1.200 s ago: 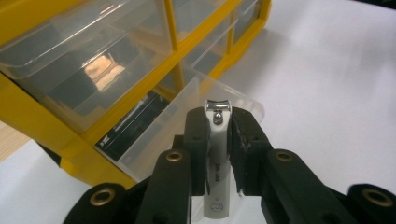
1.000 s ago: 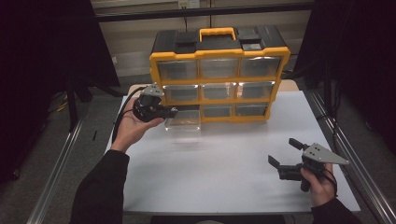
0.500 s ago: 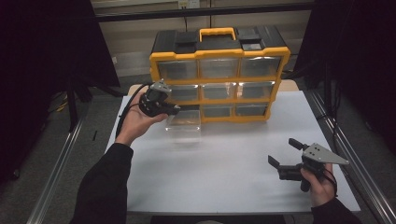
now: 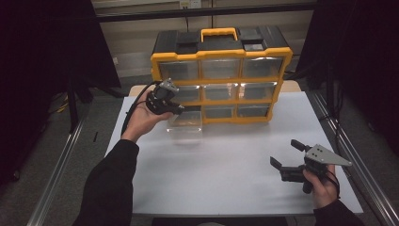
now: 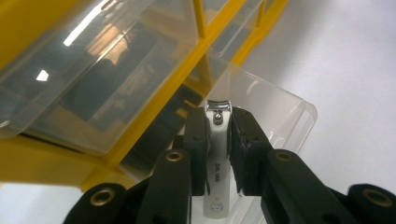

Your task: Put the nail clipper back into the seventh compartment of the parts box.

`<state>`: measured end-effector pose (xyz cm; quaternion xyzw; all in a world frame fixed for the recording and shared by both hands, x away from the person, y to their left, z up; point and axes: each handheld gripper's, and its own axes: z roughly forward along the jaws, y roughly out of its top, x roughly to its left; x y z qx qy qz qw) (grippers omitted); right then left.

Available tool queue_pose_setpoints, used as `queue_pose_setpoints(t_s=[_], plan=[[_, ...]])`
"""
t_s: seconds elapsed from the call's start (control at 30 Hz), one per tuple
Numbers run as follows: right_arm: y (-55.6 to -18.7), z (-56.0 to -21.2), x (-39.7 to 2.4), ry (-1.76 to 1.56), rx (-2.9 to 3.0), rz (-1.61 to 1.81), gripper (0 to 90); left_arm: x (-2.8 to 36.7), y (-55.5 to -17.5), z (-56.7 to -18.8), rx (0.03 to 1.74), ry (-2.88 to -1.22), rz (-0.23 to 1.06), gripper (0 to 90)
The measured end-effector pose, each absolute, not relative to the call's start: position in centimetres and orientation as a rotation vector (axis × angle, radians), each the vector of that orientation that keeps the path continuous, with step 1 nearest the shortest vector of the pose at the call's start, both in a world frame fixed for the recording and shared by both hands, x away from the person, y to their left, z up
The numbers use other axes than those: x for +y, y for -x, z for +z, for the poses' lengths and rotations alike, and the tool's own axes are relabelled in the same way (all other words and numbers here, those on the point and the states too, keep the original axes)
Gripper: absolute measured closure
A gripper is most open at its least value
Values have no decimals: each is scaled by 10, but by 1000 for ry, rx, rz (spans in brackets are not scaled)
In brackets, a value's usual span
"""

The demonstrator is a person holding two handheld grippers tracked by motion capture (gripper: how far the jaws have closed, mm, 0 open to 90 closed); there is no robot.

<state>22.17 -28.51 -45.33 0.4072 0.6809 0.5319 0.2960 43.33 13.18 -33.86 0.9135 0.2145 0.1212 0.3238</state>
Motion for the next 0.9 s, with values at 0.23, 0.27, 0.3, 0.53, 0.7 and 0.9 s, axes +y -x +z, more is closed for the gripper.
queue_pose_setpoints(t_s=[0.23,0.27,0.3,0.53,0.7,0.9], plan=[[-222,-453,-285,-1085,1813,1418,5,130,-438,-343,561,-2429,244,779],[-221,-453,-285,-1084,1817,1417,5,126,-436,-347,618,-2361,261,780],[-222,-453,-285,-1084,1815,1418,5,126,-436,-346,609,-2372,252,780],[-221,-453,-285,-1084,1813,1417,5,124,-439,-355,613,-2393,227,779],[-221,-453,-285,-1081,1825,1417,5,122,-441,-361,622,-2407,207,779],[-221,-453,-285,-1082,1823,1416,4,121,-442,-366,625,-2403,207,779]])
